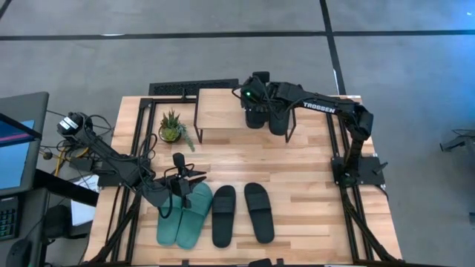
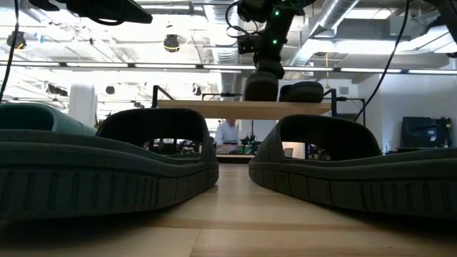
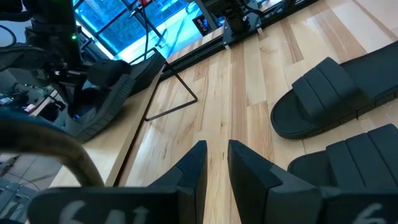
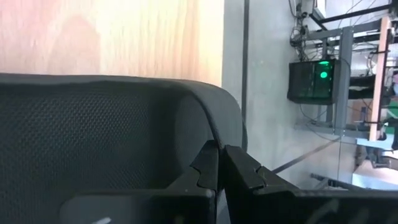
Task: Pick and place slides into the shelf
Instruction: Put the black slipper on the shelf
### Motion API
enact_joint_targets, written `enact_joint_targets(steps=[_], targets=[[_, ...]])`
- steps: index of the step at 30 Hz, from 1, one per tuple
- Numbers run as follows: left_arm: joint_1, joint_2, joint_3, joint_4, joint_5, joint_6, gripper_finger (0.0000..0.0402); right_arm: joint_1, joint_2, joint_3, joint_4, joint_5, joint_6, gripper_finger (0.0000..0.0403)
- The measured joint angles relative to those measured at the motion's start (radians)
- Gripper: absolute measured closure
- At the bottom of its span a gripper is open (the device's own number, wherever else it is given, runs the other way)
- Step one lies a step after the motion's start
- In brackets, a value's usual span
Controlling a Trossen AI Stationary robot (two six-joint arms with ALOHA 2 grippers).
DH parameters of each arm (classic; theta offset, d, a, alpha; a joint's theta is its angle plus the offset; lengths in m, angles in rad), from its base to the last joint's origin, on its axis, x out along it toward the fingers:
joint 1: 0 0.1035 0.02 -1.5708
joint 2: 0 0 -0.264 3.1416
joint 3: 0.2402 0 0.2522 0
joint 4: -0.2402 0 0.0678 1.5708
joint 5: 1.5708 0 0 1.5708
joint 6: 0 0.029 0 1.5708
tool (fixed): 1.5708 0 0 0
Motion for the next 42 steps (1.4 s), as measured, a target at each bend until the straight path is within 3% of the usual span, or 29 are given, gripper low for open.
enact_joint_targets(steps=[42], targets=[[0.000, 0.000, 0.000, -0.001, -0.002, 0.000, 0.0346, 0.014, 0.000, 0.002, -0.084, -0.007, 0.064, 0.0403]])
